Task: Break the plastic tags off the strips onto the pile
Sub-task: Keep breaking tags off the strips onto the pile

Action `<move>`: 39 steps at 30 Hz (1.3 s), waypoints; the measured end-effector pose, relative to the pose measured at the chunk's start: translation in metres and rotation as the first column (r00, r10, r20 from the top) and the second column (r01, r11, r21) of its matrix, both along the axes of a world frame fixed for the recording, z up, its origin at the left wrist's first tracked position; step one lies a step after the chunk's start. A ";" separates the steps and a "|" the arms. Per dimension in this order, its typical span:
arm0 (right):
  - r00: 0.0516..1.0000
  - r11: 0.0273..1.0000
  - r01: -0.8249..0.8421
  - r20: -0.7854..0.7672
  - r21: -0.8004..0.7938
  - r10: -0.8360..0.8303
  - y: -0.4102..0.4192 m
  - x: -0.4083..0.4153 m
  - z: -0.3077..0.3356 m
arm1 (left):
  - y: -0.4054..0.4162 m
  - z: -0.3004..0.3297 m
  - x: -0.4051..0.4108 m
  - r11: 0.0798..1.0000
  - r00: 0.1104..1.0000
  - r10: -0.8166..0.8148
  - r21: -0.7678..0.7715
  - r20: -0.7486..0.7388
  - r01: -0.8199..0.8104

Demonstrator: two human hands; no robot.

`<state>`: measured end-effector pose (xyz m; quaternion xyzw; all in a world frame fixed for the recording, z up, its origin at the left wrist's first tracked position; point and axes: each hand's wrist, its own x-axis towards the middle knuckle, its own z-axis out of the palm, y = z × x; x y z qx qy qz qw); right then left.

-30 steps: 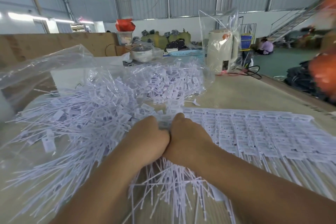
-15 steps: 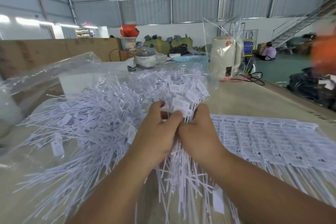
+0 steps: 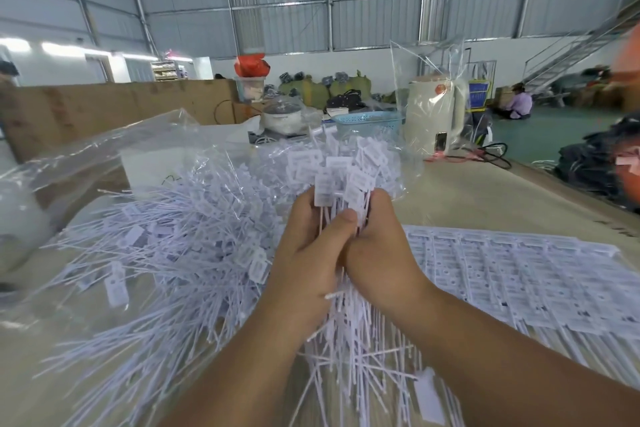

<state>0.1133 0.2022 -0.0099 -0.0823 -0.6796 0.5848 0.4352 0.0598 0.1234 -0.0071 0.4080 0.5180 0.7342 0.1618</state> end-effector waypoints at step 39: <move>0.875 0.897 -0.399 0.372 0.189 0.311 -0.013 0.008 0.000 | -0.008 0.005 -0.023 0.965 0.966 0.239 0.087 0.098 -0.247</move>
